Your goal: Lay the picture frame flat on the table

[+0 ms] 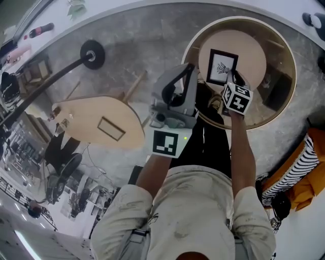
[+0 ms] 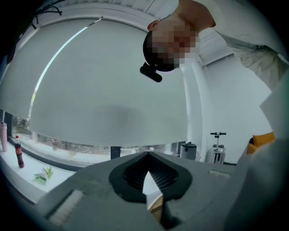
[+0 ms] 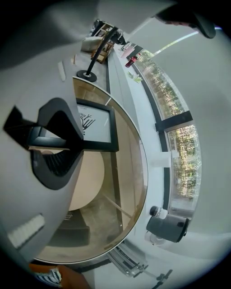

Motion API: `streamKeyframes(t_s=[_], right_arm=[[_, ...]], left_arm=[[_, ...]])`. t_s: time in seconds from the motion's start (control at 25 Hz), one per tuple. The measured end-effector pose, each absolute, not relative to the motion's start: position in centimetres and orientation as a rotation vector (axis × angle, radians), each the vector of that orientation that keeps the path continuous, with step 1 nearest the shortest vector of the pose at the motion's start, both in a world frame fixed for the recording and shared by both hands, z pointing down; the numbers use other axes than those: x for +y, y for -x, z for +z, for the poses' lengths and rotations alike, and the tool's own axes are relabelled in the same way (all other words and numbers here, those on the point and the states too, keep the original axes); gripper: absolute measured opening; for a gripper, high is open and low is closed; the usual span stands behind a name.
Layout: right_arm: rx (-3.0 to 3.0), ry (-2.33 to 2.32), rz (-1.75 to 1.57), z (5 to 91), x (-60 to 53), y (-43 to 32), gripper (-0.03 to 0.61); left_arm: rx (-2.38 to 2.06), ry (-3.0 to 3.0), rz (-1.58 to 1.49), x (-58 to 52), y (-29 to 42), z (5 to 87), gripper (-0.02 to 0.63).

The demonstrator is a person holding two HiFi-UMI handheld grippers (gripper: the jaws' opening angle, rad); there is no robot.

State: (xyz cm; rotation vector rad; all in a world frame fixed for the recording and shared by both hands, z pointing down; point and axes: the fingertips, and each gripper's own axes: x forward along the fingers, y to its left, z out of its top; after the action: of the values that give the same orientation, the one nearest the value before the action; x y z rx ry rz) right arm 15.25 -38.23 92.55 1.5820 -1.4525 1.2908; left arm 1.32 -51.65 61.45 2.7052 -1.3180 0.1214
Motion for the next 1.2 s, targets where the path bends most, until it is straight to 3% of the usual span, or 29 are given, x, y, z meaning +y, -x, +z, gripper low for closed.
streamKeyframes(t_s=[0.68,0.88,1.2], right_arm=[[-1.400,-1.606,1.328,94.2,-38.1,-14.7,0.075],[-1.386,-1.609,1.366,94.1,-37.7,-15.3,0.117],[-1.408,-1.634,1.355,91.7,-38.1,-15.5,0.118]], left_arm=[[-1.280,-2.706,0.147,-51.4,-2.2,62.3,0.003],[-1.286,-2.711,0.137,-51.0,-2.6,61.8,0.003],[-1.294,-2.742,0.105,-50.6,-2.7,59.2,0.003]])
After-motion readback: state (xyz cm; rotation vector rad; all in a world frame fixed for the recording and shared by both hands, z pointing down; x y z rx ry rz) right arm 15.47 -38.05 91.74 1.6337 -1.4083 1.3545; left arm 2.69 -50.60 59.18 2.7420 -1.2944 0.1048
